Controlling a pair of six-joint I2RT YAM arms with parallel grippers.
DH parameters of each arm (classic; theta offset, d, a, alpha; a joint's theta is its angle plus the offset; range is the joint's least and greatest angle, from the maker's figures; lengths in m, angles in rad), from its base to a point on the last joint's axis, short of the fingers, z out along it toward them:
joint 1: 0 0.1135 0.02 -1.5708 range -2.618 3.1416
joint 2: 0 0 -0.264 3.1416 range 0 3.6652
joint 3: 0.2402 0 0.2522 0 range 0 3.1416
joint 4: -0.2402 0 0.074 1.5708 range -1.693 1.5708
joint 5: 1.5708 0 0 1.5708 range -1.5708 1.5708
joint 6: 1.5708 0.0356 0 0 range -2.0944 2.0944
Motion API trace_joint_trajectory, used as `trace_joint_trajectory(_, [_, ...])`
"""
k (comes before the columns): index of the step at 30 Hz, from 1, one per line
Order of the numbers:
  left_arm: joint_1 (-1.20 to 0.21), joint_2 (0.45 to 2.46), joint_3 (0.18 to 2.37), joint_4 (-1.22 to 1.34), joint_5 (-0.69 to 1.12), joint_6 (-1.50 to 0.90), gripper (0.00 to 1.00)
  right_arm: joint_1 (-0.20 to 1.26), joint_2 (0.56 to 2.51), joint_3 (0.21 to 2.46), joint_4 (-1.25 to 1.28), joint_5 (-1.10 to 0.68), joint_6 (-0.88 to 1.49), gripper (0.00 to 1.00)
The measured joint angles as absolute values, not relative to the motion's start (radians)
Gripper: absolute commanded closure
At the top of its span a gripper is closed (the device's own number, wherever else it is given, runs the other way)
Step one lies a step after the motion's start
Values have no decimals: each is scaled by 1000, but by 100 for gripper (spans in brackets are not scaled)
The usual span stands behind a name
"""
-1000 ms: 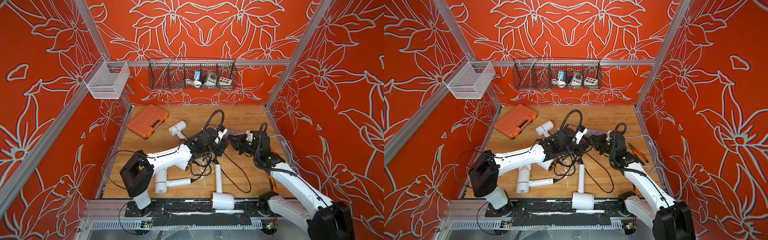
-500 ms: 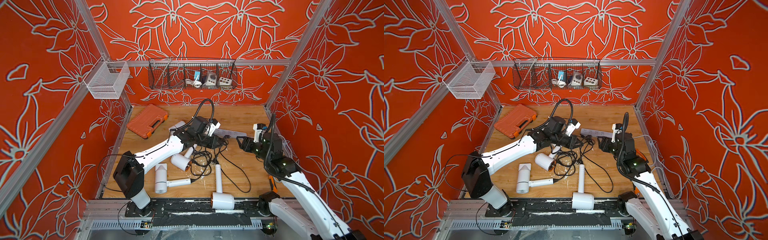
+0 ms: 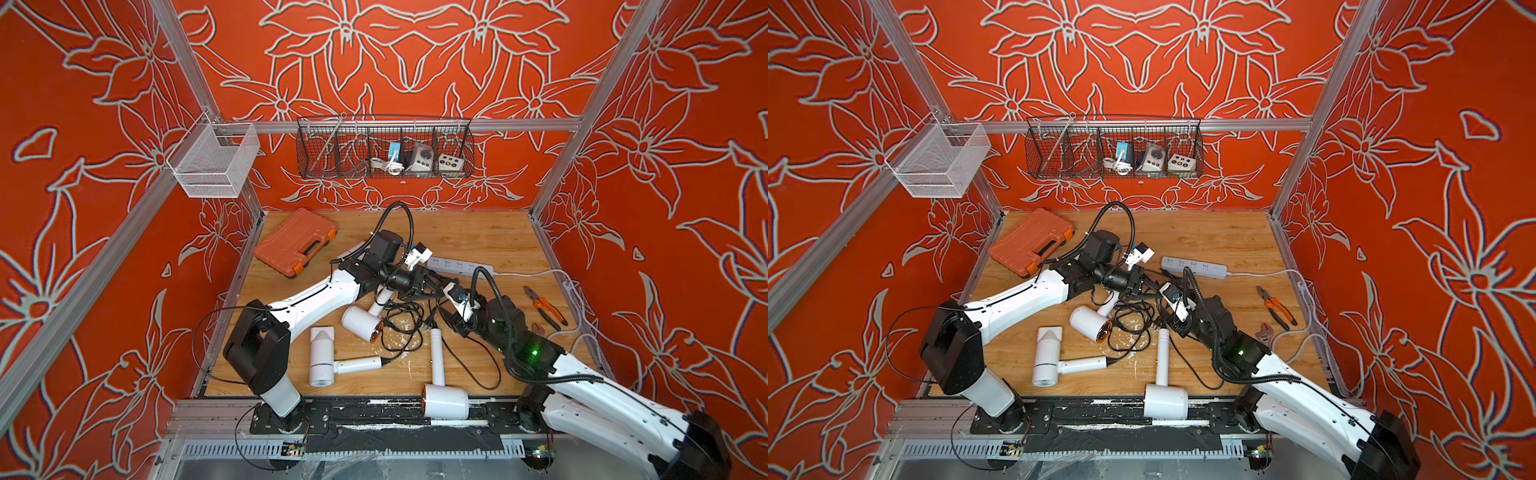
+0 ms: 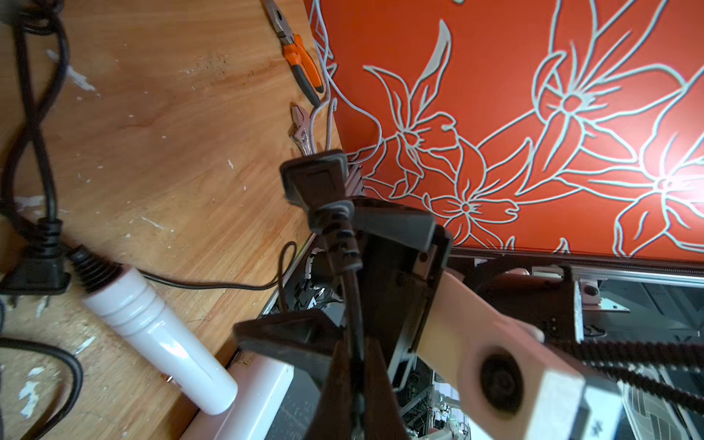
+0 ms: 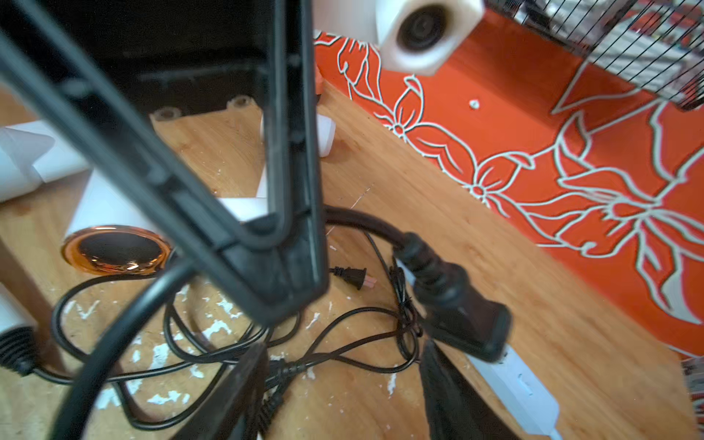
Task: Charge the blow dryers
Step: Pick up the plug from the center of the board.
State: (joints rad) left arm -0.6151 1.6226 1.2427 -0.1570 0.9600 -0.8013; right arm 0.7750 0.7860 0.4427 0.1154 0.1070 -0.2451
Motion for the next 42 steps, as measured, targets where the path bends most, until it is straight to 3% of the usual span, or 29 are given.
trace_joint_trajectory(4, [-567, 1603, 1204, -176, 964, -822, 100, 775, 711, 384, 189, 158, -324, 34])
trace_joint_trajectory(8, [-558, 1576, 1195, -170, 967, -859, 100, 775, 676, 374, 207, 100, -392, 35])
trace_joint_trajectory(12, [-558, 1549, 1192, -142, 969, -912, 100, 789, 722, 375, 242, 53, -467, 30])
trace_joint_trajectory(18, [-558, 1512, 1129, -72, 968, -1022, 100, 815, 844, 376, 338, 60, -567, 34])
trace_joint_trajectory(26, [-558, 1510, 1075, 14, 966, -1188, 100, 815, 860, 395, 440, 77, -595, 35])
trace_joint_trajectory(31, [-558, 1508, 1065, 64, 967, -1259, 100, 815, 879, 426, 433, 70, -618, 40])
trace_joint_trajectory(36, [-558, 1505, 1058, 120, 968, -1324, 100, 815, 902, 432, 432, 70, -626, 53])
trace_joint_trajectory(42, [-558, 1490, 1050, 146, 968, -1376, 100, 818, 933, 445, 428, 76, -622, 53])
